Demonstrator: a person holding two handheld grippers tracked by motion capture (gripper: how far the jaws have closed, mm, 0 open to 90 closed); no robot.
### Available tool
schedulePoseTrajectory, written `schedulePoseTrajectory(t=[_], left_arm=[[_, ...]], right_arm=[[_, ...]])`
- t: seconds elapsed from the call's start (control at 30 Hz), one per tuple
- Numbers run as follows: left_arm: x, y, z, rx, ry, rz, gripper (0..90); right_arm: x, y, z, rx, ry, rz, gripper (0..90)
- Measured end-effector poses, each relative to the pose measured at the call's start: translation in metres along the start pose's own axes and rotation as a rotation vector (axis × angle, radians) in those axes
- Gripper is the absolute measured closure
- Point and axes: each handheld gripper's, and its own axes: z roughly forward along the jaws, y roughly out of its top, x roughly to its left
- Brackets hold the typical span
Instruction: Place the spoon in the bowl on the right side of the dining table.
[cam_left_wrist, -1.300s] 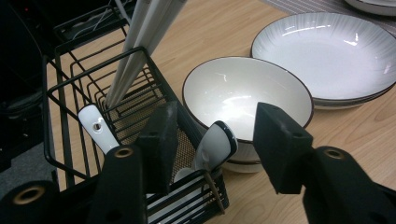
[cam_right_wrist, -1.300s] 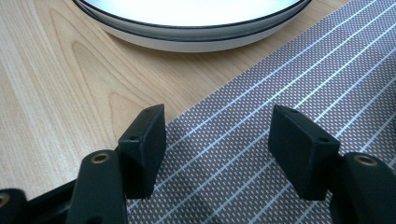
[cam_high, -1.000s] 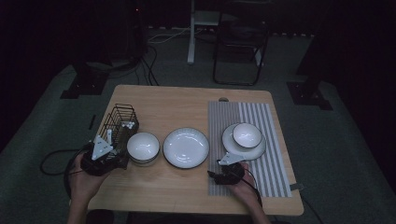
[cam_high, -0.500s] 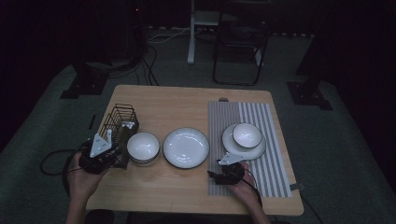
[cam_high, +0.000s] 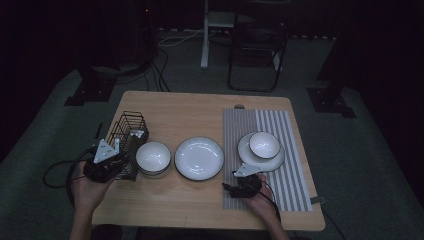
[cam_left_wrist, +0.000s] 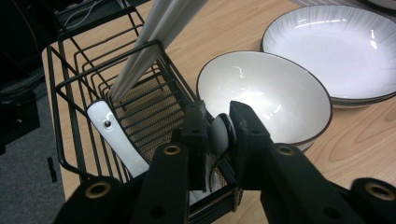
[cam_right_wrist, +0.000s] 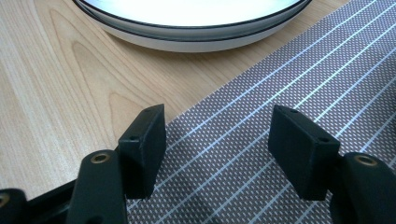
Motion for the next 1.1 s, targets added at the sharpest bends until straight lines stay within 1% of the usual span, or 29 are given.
schedulePoseTrajectory(t=[0.17, 0.27, 0.37, 0.53, 0.7, 0.73, 0.87, 1.1], left_arm=[[0.005, 0.000, -0.001, 0.005, 0.015, -0.014, 81.0], [0.009, -0.002, -0.001, -0.001, 0.011, -0.034, 81.4], [0.013, -0.005, 0.001, 0.005, 0.009, -0.049, 81.6], [0.015, -0.007, 0.004, 0.006, 0.004, -0.065, 82.8], [0.016, -0.008, 0.006, 0.011, 0.005, -0.062, 84.1], [0.016, -0.008, 0.006, 0.012, 0.019, -0.060, 84.3], [0.018, -0.006, 0.005, 0.010, 0.022, -0.055, 84.6], [0.023, 0.002, -0.001, -0.027, 0.021, -0.043, 84.7]], right_arm=[[0.000, 0.000, 0.000, 0.000, 0.000, -0.001, 36.8], [0.000, 0.000, 0.000, 0.000, 0.000, 0.000, 36.8], [0.000, 0.000, 0.000, 0.000, 0.000, 0.000, 36.9], [0.000, 0.000, 0.000, 0.000, 0.000, -0.001, 36.8], [0.000, 0.000, 0.000, 0.000, 0.000, -0.001, 36.8], [0.000, 0.000, 0.000, 0.000, 0.000, 0.000, 36.8], [0.000, 0.000, 0.000, 0.000, 0.000, -0.001, 36.8], [0.000, 0.000, 0.000, 0.000, 0.000, 0.000, 36.8]])
